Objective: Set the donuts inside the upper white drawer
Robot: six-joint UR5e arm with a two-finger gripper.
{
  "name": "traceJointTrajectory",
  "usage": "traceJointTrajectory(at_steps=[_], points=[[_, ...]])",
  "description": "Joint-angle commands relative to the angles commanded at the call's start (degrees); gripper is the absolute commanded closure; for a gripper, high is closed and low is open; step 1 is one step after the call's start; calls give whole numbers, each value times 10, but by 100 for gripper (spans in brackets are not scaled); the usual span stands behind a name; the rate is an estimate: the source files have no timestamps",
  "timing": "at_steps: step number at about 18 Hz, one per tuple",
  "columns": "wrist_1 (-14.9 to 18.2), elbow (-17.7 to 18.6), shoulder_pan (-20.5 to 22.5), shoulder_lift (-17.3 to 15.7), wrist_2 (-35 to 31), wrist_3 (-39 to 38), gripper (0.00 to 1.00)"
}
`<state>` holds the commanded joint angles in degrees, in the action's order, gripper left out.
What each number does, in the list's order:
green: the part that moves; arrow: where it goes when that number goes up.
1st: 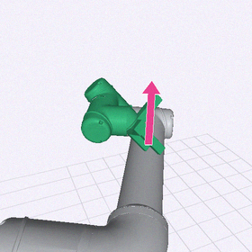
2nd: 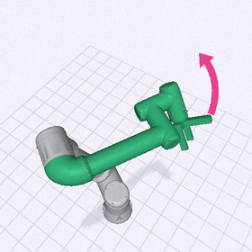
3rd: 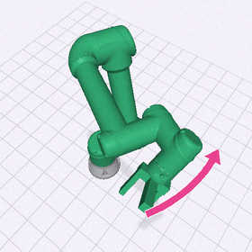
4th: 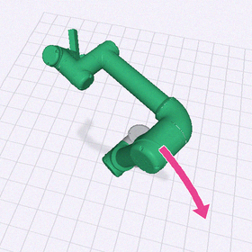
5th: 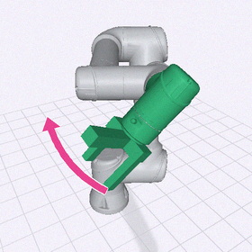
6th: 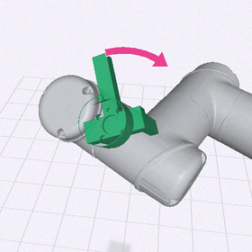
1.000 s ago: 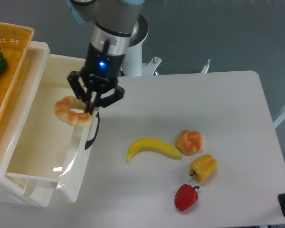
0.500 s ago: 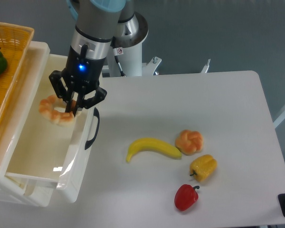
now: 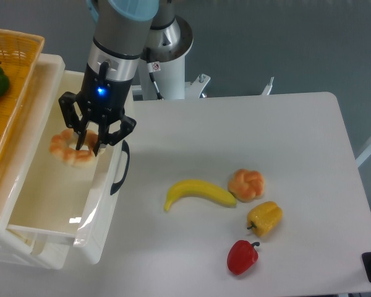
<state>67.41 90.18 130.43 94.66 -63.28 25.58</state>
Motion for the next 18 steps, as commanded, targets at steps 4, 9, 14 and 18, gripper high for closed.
traceJointTrajectory(at_steps=[4,9,14,18], points=[[-1,0,0,0,0,4,57],[-1,-3,0,0,0,14,49],[-3,-3,9,2,-3,41,12],[-4,-5,26,3,-3,47,6]])
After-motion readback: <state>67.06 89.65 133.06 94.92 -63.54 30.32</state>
